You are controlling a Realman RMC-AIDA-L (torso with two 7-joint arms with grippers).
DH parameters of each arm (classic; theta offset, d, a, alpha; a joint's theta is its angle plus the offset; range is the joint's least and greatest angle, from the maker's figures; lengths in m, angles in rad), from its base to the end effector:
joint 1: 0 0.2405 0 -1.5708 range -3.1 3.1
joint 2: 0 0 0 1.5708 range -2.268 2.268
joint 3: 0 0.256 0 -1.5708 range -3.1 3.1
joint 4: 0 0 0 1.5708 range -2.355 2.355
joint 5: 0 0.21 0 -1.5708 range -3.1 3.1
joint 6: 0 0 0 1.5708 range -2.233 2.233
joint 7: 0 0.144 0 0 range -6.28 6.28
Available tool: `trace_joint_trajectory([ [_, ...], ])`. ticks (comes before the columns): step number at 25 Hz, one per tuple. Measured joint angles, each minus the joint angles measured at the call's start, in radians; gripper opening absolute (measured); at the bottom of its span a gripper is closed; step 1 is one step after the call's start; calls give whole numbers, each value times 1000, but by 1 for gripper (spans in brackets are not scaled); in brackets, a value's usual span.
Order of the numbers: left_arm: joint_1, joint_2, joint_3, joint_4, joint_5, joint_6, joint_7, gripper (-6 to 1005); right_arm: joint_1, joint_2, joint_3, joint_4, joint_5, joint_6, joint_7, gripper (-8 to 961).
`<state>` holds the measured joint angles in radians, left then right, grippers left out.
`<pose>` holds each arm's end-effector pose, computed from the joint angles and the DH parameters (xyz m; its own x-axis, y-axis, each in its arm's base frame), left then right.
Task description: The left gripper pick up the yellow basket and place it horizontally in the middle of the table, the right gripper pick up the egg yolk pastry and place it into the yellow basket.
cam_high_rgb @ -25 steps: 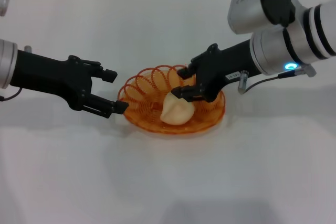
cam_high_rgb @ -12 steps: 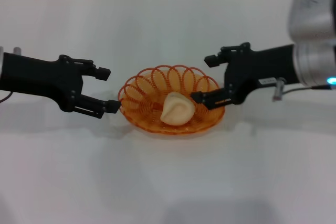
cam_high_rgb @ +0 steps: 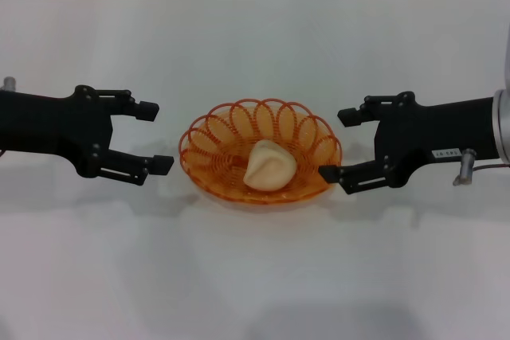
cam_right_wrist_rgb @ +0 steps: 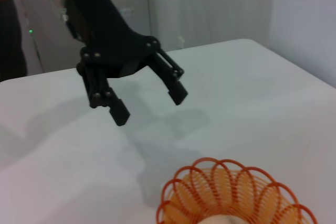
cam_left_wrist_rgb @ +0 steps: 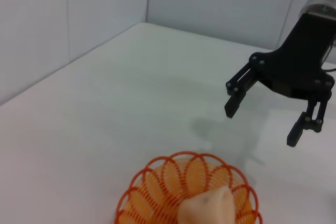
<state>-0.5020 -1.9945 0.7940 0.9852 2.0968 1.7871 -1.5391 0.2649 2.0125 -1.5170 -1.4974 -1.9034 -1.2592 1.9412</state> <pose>-0.2484 0.3233 0.0617 0.9274 0.2567 0.2720 0.2953 -0.9489 -0.1112 0.1635 0.3104 -0.0008 0.9594 -0.1760 -0.2202 -0.2314 -0.9378 -0.2588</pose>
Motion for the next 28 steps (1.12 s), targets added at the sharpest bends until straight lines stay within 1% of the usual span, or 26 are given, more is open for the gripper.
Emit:
trace_joint_trajectory([
  [5, -1, -4, -2, -3, -1, 9, 21, 887, 6, 0, 0, -1, 7, -20, -7, 853],
  [28, -12, -4, -3, 0, -2, 21, 28, 887, 9, -2, 0, -3, 0, -36, -7, 853],
])
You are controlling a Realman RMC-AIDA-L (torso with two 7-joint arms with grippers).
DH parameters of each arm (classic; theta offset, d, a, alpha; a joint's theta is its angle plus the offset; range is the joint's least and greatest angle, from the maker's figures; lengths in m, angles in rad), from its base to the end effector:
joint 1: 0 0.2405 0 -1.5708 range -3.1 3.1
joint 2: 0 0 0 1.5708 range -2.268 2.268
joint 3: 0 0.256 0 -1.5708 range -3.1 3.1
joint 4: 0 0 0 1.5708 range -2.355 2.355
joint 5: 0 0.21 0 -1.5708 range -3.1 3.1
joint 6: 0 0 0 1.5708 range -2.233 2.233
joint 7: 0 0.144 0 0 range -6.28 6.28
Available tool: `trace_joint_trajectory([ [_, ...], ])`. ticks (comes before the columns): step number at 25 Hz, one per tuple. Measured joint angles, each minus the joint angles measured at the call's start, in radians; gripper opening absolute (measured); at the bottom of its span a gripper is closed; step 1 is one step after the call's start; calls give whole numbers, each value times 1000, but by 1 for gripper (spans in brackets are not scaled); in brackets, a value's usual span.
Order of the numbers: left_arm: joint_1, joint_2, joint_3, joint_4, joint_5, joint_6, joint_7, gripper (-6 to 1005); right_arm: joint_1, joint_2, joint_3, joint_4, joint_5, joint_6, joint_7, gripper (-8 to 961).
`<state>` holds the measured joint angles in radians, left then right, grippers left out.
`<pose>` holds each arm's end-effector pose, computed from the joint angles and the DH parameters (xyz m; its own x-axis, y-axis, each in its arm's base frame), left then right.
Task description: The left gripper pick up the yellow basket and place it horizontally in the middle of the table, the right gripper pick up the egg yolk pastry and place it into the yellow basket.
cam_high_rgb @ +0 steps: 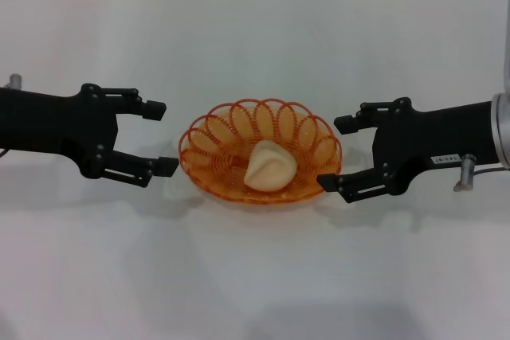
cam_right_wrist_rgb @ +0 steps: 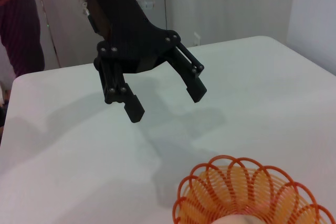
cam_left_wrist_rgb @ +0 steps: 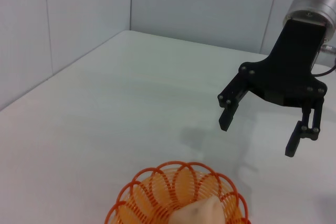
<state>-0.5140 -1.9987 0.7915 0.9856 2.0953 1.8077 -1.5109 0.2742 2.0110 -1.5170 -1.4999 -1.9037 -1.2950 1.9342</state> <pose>-0.2429 0.3233 0.0604 0.9361 0.2185 0.2756 0.2536 -0.9623 -0.0983 0.1612 0.3072 -0.0017 0.9653 -0.1616 -0.2051 -0.2080 -0.9506 -0.2304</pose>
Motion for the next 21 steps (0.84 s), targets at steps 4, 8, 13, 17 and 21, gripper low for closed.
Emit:
trace_joint_trajectory([
  [4, -1, -1, 0, 1, 0, 1, -1, 887, 0, 0, -1, -9, 0, -9, 0, 853],
  [8, -3, -1, 0, 1, 0, 1, -1, 888, 0, 0, -2, -9, 0, -11, 0, 853],
  [13, -3, -2, 0, 1, 0, 1, -1, 888, 0, 0, -2, -10, 0, -11, 0, 853],
  [17, -1, -1, 0, 1, -12, 2, -3, 888, 0, 0, -2, -10, -1, -16, 0, 853],
  [21, 3, 4, 0, 1, -30, 10, -2, 888, 0, 0, -2, -12, -1, -22, 0, 853],
])
